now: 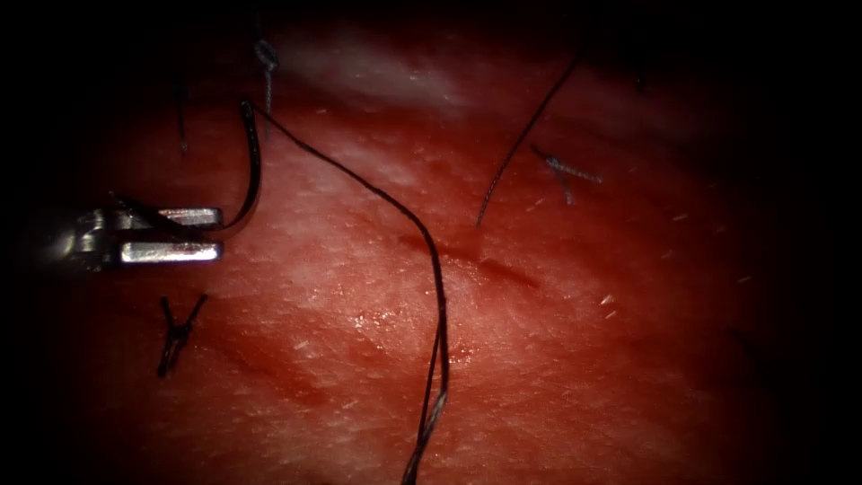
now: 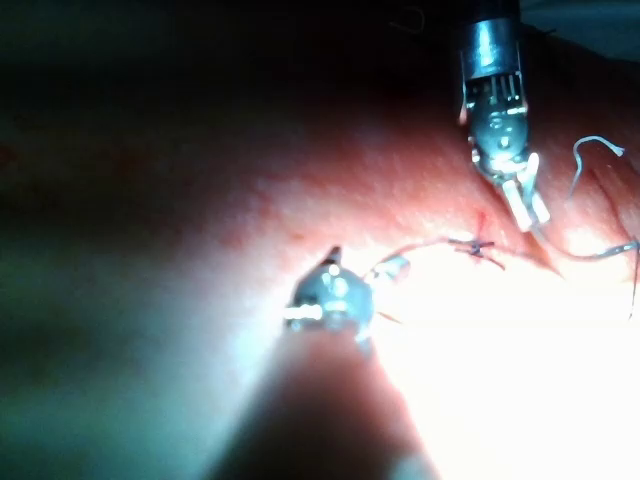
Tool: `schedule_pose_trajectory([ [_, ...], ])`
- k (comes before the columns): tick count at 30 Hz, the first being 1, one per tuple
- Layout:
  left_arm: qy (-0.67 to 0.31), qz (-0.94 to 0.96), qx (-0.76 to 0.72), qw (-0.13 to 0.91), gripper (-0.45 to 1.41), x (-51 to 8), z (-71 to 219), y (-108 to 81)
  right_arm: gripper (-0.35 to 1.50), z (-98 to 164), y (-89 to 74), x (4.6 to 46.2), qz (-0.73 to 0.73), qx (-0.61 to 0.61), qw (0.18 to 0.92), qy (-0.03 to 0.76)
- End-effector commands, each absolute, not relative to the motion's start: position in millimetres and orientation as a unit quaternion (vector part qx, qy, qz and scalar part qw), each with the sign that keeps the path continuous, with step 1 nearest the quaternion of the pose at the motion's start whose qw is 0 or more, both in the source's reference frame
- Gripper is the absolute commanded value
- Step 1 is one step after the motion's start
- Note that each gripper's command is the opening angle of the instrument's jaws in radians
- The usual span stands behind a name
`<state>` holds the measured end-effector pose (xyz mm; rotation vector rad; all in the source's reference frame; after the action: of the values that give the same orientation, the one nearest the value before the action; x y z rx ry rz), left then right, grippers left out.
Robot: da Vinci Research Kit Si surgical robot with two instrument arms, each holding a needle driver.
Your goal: Wound Closure
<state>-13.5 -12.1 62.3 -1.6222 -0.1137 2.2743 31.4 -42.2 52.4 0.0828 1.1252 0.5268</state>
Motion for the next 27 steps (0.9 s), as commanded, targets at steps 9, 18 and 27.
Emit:
schedule_pose_trajectory([
  [9,-0.047,0.796,-0.577,0.177,-0.45,-13.2,63.3,-12.3,1.43,55.5,-39.0,22.6,0.212,0.045,0.816,0.536],
  [18,-0.048,0.796,-0.576,0.180,-0.45,-13.3,63.3,-12.3,1.33,58.9,-36.7,21.5,0.183,0.023,0.823,0.537],
  [27,-0.048,0.796,-0.576,0.181,-0.45,-13.5,63.3,-12.4,1.30,64.8,-35.7,26.3,0.159,-0.024,0.835,0.527],
])
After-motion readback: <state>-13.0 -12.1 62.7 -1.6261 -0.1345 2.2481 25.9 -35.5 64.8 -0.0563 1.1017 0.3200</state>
